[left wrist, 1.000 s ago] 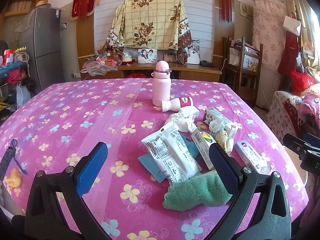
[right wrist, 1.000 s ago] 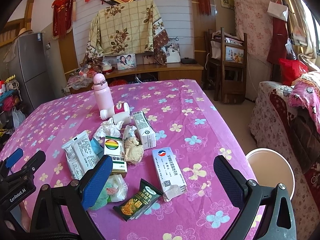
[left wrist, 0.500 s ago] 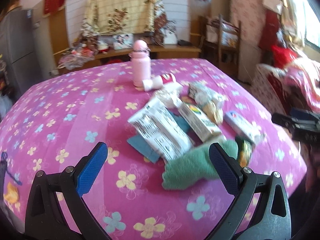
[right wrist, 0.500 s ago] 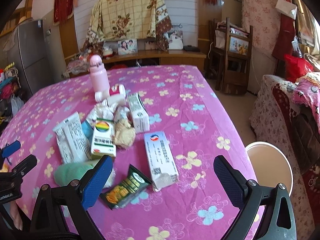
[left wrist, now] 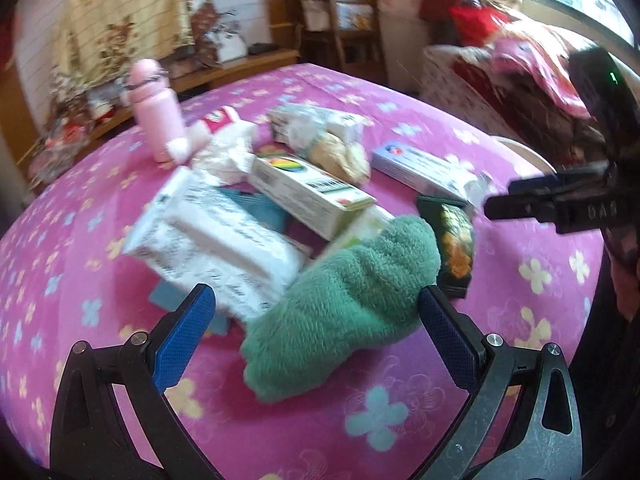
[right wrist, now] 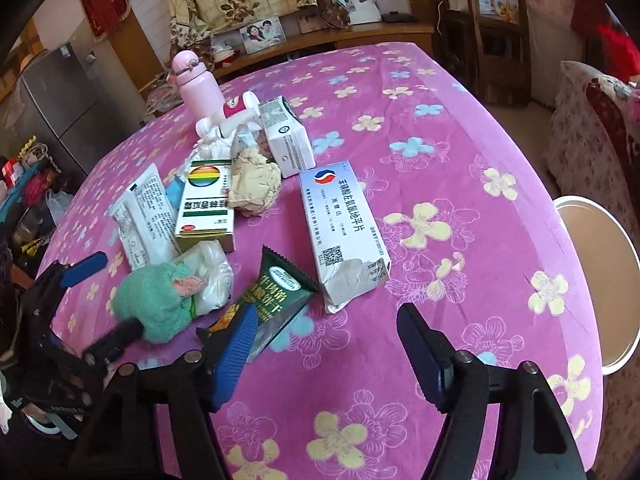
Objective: Collect trash
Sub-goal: 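Grasp the green towel with the left tool while the right tool grasps the snack wrapper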
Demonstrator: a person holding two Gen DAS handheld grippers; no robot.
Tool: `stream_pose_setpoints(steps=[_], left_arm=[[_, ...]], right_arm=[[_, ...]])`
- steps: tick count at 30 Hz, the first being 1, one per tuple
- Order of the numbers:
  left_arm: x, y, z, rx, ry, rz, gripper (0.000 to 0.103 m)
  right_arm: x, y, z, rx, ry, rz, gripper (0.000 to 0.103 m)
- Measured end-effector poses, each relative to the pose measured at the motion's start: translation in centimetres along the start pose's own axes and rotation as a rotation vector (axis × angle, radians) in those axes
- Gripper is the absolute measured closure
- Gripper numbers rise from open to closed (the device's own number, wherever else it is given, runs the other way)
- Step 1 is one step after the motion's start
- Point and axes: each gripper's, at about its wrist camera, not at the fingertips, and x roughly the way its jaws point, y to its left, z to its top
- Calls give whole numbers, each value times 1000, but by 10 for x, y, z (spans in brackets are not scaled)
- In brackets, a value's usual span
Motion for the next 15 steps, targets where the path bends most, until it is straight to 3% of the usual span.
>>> stream_pose_setpoints(steps=[1,3,8,9,12,15], left_arm=[[3,-2,1,6,3,-13,6],[6,-3,3,-4,24,-56,37],[2,4,4,-72,50,-65,63],[-2,11,3,-112,56,-77,80],[-12,28,0,-190,56,-91,80],[-13,33,-2,-190,69,-90,78]], right_arm=[[1,0,0,2,1,0,32],[3,1,0,8,12,21,32],[16,10,-2,13,61,80,32],[20,12,-2,18,69,92,32],[31,21,-2,43,84,114,32],[36,32,2,25,64,85,32]])
